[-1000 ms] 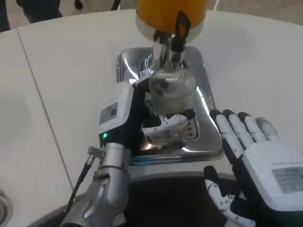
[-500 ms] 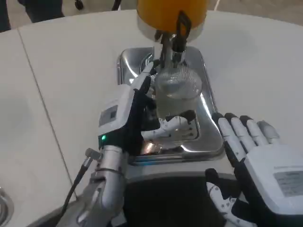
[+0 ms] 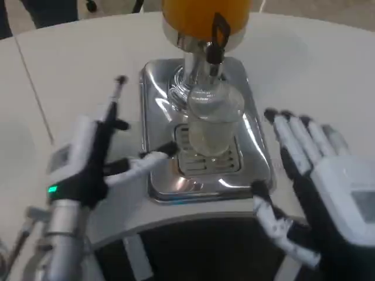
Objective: Grasp the cup under the faucet to collect the drink, then remove the cup.
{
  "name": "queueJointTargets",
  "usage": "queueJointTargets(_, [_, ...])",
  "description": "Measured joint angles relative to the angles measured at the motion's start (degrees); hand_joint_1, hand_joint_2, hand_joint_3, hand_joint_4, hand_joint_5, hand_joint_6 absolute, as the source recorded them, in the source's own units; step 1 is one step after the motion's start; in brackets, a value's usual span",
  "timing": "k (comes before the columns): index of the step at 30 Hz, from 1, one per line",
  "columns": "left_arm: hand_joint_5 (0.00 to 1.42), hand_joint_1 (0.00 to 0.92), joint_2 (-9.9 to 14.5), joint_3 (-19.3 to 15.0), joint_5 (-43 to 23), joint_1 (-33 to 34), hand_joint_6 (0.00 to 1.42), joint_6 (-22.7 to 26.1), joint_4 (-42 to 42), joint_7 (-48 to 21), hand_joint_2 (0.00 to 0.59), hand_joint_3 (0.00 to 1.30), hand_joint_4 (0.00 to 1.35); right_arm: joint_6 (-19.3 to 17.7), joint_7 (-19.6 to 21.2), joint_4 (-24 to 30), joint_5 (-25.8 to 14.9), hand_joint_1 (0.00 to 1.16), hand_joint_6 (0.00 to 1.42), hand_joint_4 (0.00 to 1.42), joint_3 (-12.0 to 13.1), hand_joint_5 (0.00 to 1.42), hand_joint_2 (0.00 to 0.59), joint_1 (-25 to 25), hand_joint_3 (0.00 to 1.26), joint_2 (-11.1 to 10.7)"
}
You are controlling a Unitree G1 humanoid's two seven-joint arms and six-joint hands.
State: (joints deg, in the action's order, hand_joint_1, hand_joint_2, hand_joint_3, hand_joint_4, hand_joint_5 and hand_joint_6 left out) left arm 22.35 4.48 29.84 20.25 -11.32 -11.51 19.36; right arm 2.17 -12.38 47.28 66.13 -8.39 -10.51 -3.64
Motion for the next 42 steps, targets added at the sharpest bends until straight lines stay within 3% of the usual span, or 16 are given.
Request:
queueJointTargets(4, [0.20,0.184,2.40,-3.38,1.01,-6.61,0.26,3.22,10.30,-2.28,0.050,0.00,0.00,3.32,-1.35,-1.38,-2.52,0.24,0.00,0.00,0.39,0.00,0.568,6.09,0.00,2.35])
queueJointTargets(9, [0.01,0.063,4.47,-5.09,7.12,-16.82,0.09,6.66,22.37,-5.28,0.034,0.00,0.00,9.59,-2.66,-4.48,-6.76,0.24,0.00,0.00,0.34,0.00,0.567,14.50,0.00,7.00])
queueJointTargets(11, [0.00,0.029,5.22,-5.76,9.34,-20.40,0.01,7.52,26.51,-7.02,0.027,0.00,0.00,11.68,-2.77,-5.26,-8.33,0.25,0.00,0.00,0.56,0.00,0.565,16.83,0.00,7.18])
queueJointTargets(15, [0.00,0.000,5.90,-6.98,12.09,-27.07,0.00,9.92,33.72,-10.71,0.028,0.00,0.00,17.07,-2.77,-7.84,-13.76,0.25,0.00,0.00,1.65,0.00,0.562,23.28,0.00,7.47])
queueJointTargets(18, [0.00,0.000,5.79,-7.64,12.91,-29.42,0.00,10.91,36.26,-12.82,0.028,0.00,0.00,17.62,-1.53,-9.52,-16.09,0.25,0.00,0.00,1.71,0.00,0.562,25.78,0.00,7.70])
queueJointTargets(26, [0.00,0.000,4.13,-7.92,16.01,-34.10,0.00,10.27,38.52,-12.98,0.029,0.00,0.00,18.31,1.04,-14.05,-27.83,0.26,0.00,0.00,4.74,0.00,0.562,32.60,0.00,7.65])
queueJointTargets(33, [0.00,0.000,2.50,-7.96,17.14,-35.34,0.00,9.27,38.91,-11.69,0.048,0.00,0.00,16.22,4.14,-22.42,-38.33,0.26,0.01,0.00,5.31,0.00,0.561,37.02,0.00,7.49])
queueJointTargets(38, [0.00,0.000,1.95,-8.17,16.99,-35.63,0.00,9.35,38.91,-11.74,0.050,0.00,0.00,15.23,5.05,-25.97,-42.91,0.26,0.02,0.00,5.13,0.00,0.560,40.21,0.00,7.09])
queueJointTargets(42, [0.00,0.000,1.89,-8.30,17.02,-36.01,0.00,9.32,38.91,-11.74,0.052,0.00,0.00,15.05,5.80,-26.98,-44.23,0.26,0.03,0.00,4.20,0.00,0.560,41.70,0.00,6.29])
